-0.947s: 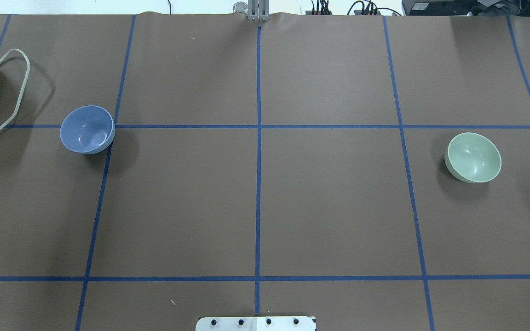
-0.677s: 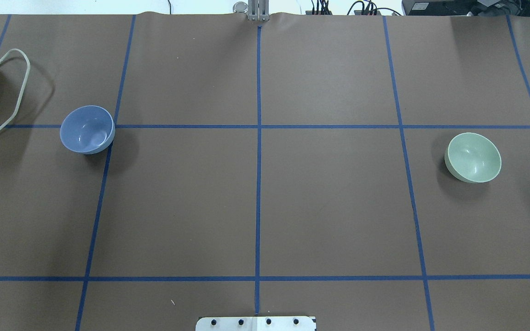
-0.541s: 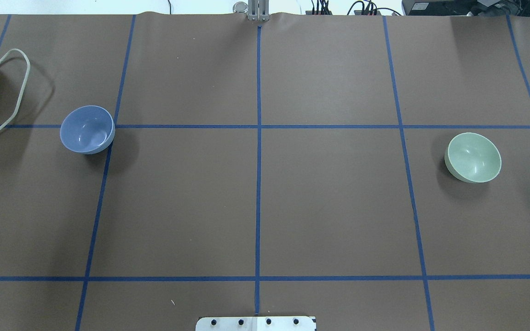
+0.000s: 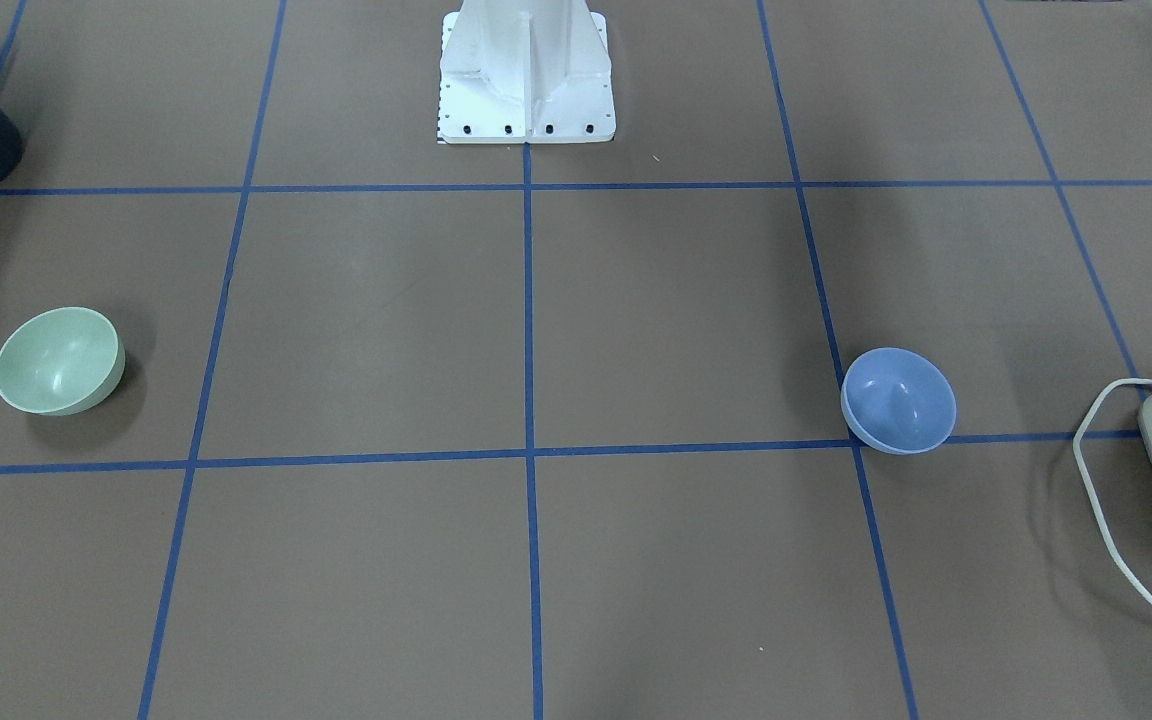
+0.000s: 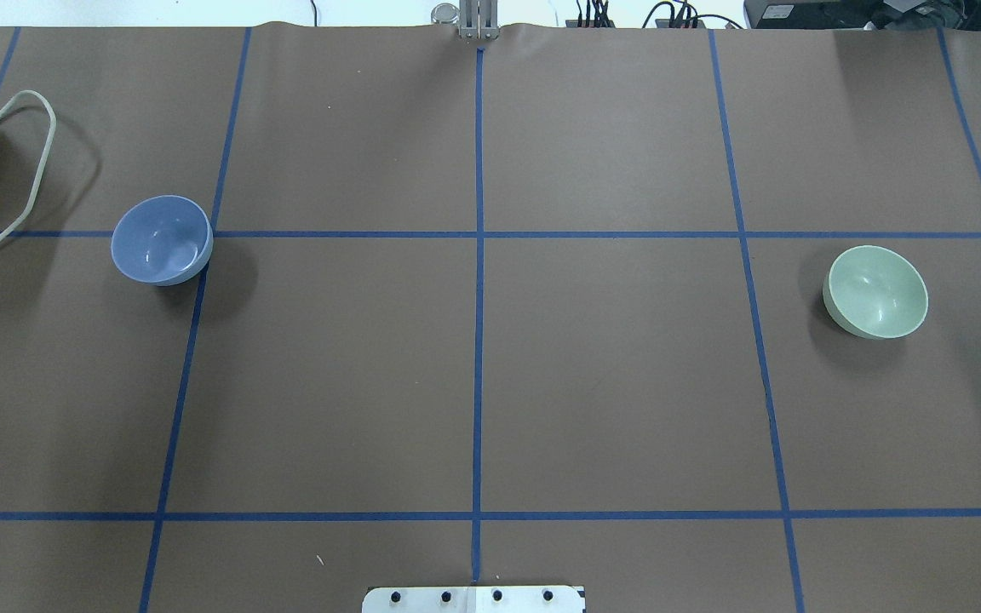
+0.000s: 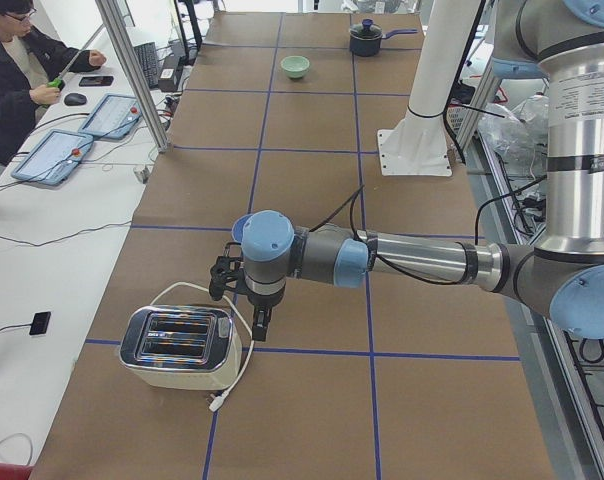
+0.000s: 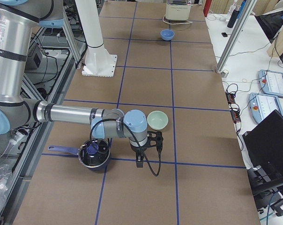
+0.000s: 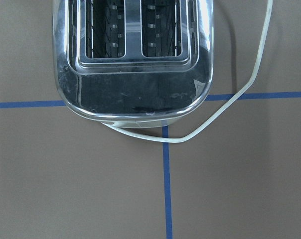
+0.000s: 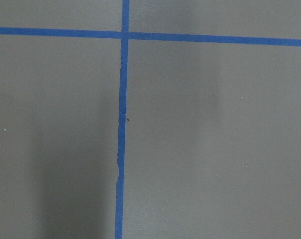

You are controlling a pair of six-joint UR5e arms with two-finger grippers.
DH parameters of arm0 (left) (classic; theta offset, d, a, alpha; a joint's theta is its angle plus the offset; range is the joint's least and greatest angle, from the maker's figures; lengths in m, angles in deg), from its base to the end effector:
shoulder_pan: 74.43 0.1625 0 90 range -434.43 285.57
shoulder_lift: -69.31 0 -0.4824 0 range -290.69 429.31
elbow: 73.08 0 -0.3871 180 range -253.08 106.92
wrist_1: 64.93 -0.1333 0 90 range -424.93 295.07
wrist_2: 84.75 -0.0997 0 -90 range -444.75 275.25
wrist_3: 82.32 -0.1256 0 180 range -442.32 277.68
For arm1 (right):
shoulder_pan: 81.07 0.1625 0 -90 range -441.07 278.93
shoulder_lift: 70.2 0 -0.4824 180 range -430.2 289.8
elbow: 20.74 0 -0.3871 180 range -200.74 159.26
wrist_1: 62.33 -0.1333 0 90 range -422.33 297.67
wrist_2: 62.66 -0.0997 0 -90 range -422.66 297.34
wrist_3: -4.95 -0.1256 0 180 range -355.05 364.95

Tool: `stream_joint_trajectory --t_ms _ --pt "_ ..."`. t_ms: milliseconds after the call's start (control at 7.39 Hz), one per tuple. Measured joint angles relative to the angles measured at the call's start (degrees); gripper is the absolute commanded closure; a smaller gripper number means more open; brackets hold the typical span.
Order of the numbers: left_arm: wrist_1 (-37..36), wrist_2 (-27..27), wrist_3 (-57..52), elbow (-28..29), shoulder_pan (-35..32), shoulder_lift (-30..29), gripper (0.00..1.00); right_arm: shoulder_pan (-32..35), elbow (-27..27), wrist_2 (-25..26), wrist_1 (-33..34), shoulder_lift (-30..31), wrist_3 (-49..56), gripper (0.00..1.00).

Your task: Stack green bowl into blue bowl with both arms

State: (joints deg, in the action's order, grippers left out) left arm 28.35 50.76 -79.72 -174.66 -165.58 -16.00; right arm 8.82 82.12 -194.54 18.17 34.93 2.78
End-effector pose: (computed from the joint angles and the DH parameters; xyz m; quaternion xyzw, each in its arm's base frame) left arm -0.0529 -0.4576 0.6659 0.0769 0.3863 0.0042 0.9192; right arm 0.0487 -0.3717 0.7237 0.0518 -0.3578 -0.0058 0.9324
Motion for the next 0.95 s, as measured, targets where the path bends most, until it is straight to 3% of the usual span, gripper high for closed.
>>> stream_joint_trajectory --t_ms 271,541,947 --pt "3.91 0.07 0.11 0.35 0.0 -2.48 0.02 -0.02 0.4 0.11 -2.06 -3.41 -0.27 0.0" --pt "16.25 0.21 0.43 3.54 0.05 -4.46 0.02 -0.01 -0.23 0.18 -7.3 -5.59 -0.32 0.0" --pt "24.73 0.48 0.66 7.15 1.59 -7.83 0.02 -0.06 -0.28 -0.15 -12.66 -6.49 -1.86 0.0"
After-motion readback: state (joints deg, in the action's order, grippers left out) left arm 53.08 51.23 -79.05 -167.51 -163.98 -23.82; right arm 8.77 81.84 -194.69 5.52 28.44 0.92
